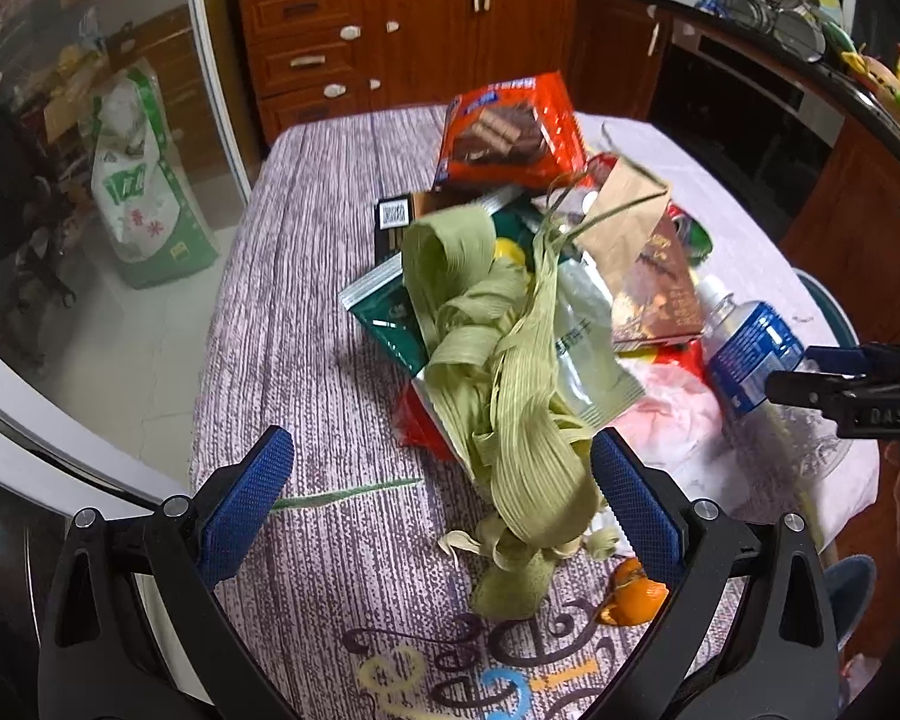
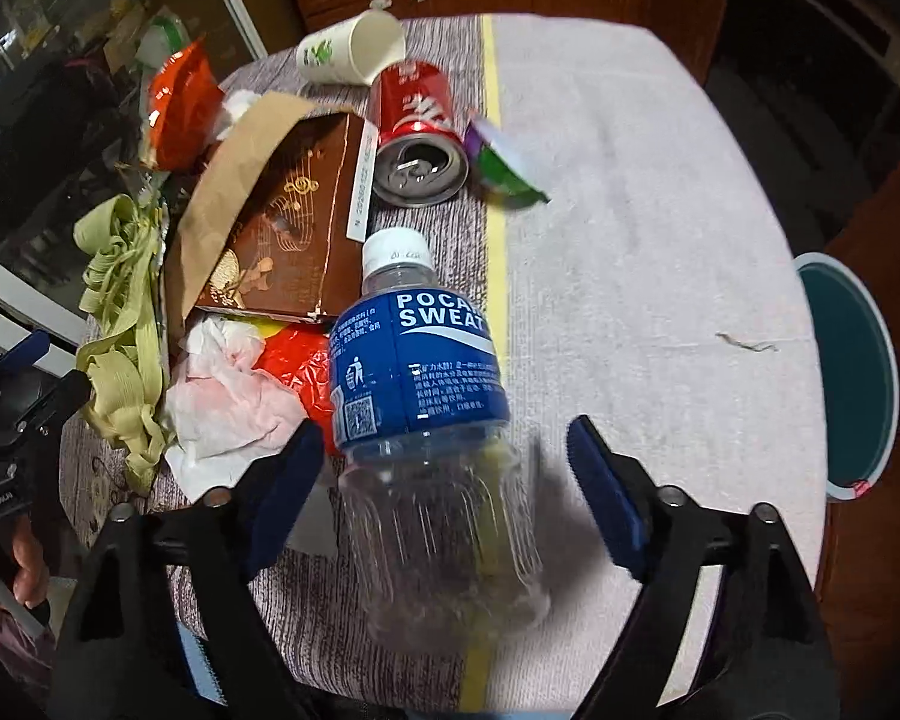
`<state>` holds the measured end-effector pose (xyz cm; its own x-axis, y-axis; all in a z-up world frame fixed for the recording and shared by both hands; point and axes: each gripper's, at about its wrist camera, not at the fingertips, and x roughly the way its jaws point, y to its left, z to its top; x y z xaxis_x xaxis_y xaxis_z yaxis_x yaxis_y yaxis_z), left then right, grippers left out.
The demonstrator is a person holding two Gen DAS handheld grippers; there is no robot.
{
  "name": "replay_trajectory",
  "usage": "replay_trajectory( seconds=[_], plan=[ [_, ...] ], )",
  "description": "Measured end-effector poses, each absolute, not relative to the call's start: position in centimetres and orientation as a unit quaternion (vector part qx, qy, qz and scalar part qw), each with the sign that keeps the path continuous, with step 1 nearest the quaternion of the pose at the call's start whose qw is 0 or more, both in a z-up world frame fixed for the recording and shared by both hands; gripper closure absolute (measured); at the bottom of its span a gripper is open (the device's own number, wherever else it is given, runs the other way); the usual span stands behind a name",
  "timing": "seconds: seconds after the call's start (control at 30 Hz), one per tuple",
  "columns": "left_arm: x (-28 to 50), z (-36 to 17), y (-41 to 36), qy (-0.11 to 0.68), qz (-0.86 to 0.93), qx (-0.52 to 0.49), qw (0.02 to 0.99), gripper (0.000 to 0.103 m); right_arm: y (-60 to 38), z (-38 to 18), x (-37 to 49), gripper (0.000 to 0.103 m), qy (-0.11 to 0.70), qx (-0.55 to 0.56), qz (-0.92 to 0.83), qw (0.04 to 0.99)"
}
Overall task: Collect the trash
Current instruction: 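Grasp the green corn husks with the left tool while the right tool grasps the Pocari Sweat bottle, then carry husks and bottle over the teal bucket and open both tools to drop them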
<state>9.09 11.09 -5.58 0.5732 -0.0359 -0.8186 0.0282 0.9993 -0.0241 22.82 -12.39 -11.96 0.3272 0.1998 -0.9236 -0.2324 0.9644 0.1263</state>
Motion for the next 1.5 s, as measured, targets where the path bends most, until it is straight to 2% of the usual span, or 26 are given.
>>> replay_trajectory(
  seconds=[0.13, 0.47, 0.5, 0.53, 0.57, 0.63, 0.77, 0.83, 1.0, 1.13, 1.5],
  plan=[
    [8.9, -5.8, 10.8, 0.462, -0.028, -0.006, 0.887, 0.004, -11.9, -13.3, 23.1, 0.038, 0.583, -0.011, 0.148, 0.799],
    [8.8, -6.2, 7.9, 0.478, -0.068, 0.006, 0.876, 0.004, -11.8, -13.8, 22.1, 0.039, 0.574, -0.014, 0.159, 0.803],
    [8.8, -6.3, 7.6, 0.478, -0.068, 0.013, 0.875, 0.007, -12.3, -13.4, 21.7, 0.039, 0.574, -0.013, 0.159, 0.803],
    [8.9, -6.6, 7.2, 0.478, -0.065, 0.023, 0.876, 0.018, -12.3, -13.4, 21.6, 0.039, 0.574, -0.015, 0.158, 0.803],
    [9.0, -6.9, 7.1, 0.483, -0.062, 0.025, 0.873, 0.023, -12.4, -13.3, 21.5, 0.038, 0.574, -0.015, 0.156, 0.804],
    [9.3, -7.4, 7.3, 0.493, -0.063, 0.013, 0.868, 0.046, -12.3, -13.4, 21.4, 0.038, 0.574, -0.012, 0.154, 0.804],
    [9.2, -7.7, 7.4, 0.493, -0.071, 0.009, 0.867, 0.05, -12.5, -13.9, 22.1, 0.037, 0.581, 0.005, 0.154, 0.799],
    [9.0, -7.5, 7.2, 0.492, -0.075, 0.007, 0.867, 0.064, -12.5, -14.5, 22.1, 0.038, 0.587, 0.01, 0.156, 0.794],
    [8.1, -5.8, 6.9, 0.481, -0.082, 0.008, 0.873, 0.073, -13.0, -13.8, 21.3, 0.04, 0.568, 0.014, 0.163, 0.807],
    [7.2, -4.3, 6.6, 0.47, -0.091, 0.009, 0.878, 0.076, -14.3, -13.1, 20.6, 0.04, 0.557, 0.027, 0.164, 0.814],
    [6.7, 0.8, 0.9, 0.431, -0.165, 0.037, 0.886, 0.076, -19.7, -9.5, 18.8, 0.04, 0.521, 0.072, 0.147, 0.838]
  ],
)
